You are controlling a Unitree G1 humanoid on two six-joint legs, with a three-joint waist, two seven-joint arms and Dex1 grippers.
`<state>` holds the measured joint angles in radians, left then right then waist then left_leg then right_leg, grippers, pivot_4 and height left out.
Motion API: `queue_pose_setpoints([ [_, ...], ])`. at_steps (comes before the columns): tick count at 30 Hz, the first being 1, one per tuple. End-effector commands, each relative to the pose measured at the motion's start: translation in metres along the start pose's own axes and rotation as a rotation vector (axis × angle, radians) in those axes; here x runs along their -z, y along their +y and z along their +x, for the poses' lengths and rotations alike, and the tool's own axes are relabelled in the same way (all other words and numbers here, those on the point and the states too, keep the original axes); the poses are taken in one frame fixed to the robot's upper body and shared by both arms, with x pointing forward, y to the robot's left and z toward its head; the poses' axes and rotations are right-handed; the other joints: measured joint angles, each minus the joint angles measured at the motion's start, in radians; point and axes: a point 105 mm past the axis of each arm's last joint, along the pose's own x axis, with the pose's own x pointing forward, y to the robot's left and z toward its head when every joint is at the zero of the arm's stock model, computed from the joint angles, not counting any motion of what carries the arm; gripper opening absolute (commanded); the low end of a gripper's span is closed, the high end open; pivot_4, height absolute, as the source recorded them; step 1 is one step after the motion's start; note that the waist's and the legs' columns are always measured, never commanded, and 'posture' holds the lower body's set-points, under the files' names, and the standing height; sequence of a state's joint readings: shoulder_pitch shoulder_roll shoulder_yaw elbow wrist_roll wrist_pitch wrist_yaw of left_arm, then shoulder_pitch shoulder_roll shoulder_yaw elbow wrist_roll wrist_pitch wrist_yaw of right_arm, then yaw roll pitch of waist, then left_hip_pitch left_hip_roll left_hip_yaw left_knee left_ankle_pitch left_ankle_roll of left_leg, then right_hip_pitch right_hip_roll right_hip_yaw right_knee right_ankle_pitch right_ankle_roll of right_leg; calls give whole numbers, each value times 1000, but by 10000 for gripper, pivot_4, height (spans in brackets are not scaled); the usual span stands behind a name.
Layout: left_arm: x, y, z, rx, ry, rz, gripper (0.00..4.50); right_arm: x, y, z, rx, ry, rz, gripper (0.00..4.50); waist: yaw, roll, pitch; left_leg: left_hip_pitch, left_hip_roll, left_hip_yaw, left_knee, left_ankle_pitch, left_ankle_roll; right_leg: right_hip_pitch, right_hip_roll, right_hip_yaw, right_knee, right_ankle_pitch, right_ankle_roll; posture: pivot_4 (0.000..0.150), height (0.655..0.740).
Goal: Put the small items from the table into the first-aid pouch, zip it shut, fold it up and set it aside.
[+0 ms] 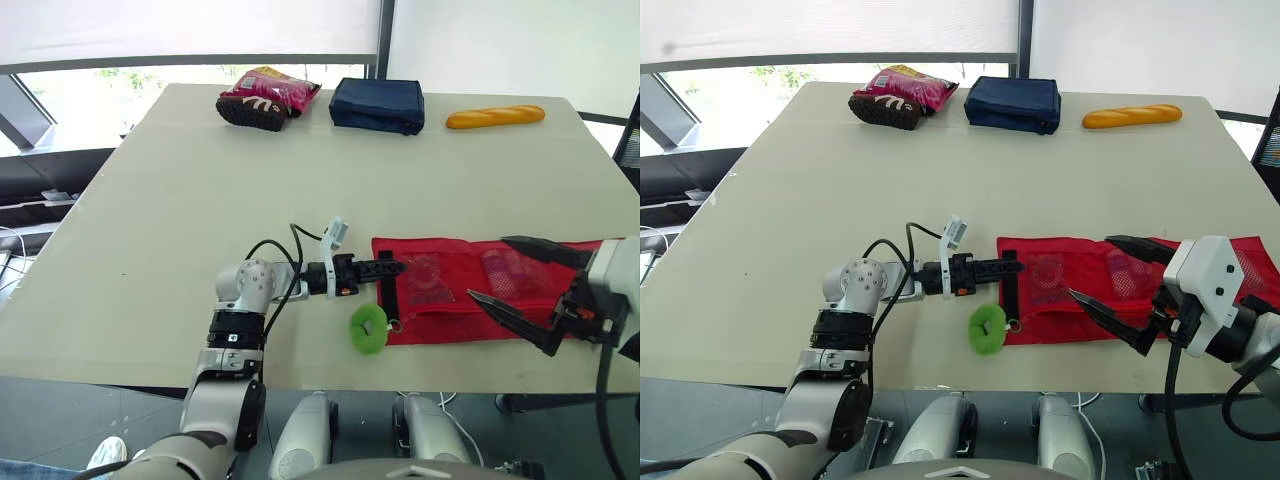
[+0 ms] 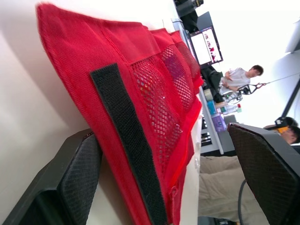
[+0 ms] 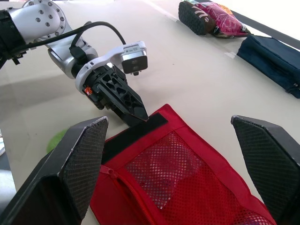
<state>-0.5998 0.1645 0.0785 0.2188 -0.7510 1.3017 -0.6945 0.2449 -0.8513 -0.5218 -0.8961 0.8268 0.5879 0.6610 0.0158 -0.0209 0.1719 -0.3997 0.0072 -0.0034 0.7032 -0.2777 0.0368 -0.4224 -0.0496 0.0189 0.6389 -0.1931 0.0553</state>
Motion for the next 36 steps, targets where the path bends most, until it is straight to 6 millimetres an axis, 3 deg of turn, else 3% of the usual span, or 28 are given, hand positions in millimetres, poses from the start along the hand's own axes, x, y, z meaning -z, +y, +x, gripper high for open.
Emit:
queue_pose_setpoints([
  [1,5,-3,3,27,22,-19,38210,-9,1,-1,9,-21,-39,45000,-1,0,0,0,0,0,0,0,0,0,0,0,0,0,0,1500,7134],
  [4,3,-3,0,29,16,-19,25921,-9,1,0,11,-23,-39,45000,-2,-1,1,-1,0,0,0,0,0,-1,0,0,0,0,0,1500,7134],
  [5,1,-3,-2,31,6,-17,19965,-9,2,1,9,-25,-38,45000,-2,-1,1,-1,0,0,0,0,0,-1,0,0,0,0,0,1500,7134],
  [7,-3,-3,-7,31,-10,-8,12605,-9,3,2,4,-28,-32,45000,-2,-1,2,-1,1,0,0,0,0,-1,0,0,0,0,0,1500,7134],
  [9,-6,-4,-10,34,-18,-4,8322,-8,5,4,-4,-30,-23,45000,-2,-1,2,-1,1,0,0,0,0,-1,0,0,0,0,0,1500,7134],
  [11,-9,-4,-14,31,-32,4,147,-7,11,9,-28,-42,0,45000,-2,-1,2,-1,1,0,0,0,0,-1,0,-1,0,0,0,1500,7134],
  [16,-19,0,-20,10,-55,-10,147,-3,31,30,-133,-50,14,45000,-5,-1,2,-1,2,0,-1,0,0,-2,1,-1,0,0,0,1500,7134],
  [22,-33,4,-19,-7,-97,-25,147,12,56,74,-303,-31,-7,45000,-6,-2,3,-3,2,1,-1,0,0,-5,1,0,0,0,0,1500,7134],
  [30,-39,11,-18,-36,-109,-25,147,36,74,118,-538,59,-94,45000,-7,-2,3,-7,0,1,-1,0,0,-9,0,-1,0,1,-1,1500,7134],
  [36,-43,18,-20,-60,-131,-28,147,55,83,136,-629,130,-125,45000,-7,-2,3,-7,0,0,-1,0,0,-9,0,-2,1,2,-4,1500,7134],
])
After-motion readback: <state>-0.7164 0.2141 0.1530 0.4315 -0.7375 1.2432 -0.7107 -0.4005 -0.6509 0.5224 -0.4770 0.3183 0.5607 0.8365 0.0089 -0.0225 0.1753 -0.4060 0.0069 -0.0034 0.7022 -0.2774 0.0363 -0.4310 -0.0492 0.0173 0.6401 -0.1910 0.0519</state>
